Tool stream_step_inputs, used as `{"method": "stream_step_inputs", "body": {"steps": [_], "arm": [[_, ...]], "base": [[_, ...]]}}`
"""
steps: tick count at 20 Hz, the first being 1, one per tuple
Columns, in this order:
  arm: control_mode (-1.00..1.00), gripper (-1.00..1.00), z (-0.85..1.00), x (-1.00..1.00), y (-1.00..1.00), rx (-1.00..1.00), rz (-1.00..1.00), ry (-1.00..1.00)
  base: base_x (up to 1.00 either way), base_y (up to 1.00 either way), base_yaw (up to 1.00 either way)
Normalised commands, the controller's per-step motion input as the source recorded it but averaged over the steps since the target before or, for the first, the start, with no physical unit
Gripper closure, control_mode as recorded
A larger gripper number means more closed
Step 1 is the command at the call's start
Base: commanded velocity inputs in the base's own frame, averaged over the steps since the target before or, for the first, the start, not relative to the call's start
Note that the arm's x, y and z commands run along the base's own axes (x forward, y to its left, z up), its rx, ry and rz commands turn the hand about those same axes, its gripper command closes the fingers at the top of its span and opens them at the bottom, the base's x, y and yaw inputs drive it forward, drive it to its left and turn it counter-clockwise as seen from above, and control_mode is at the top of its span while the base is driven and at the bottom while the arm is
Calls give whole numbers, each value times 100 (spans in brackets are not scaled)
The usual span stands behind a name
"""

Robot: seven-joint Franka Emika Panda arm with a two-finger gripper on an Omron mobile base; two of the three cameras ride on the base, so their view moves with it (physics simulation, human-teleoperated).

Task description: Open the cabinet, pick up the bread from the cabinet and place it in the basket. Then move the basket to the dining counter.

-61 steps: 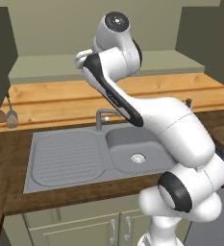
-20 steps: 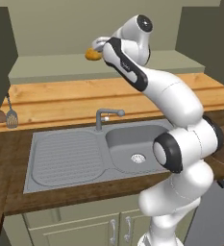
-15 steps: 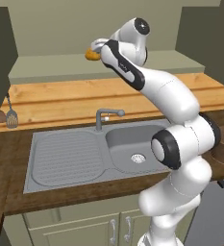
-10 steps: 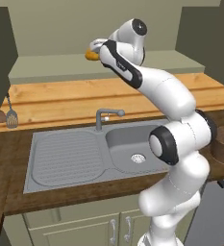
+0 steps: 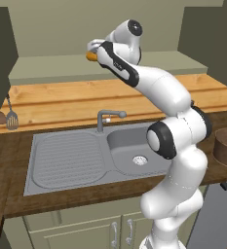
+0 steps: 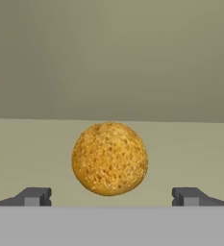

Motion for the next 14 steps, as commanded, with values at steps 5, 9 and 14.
{"method": "stream_step_inputs", "body": {"steps": [5,9,14], "arm": [[-100,-100,-1,27,14,-1,0,0],[-100,-100,0,16,11,0,0,0],[-100,-100,-14,18,4,0,0,0]], "base": [[0,0,0],[0,0,0],[0,0,0]]}}
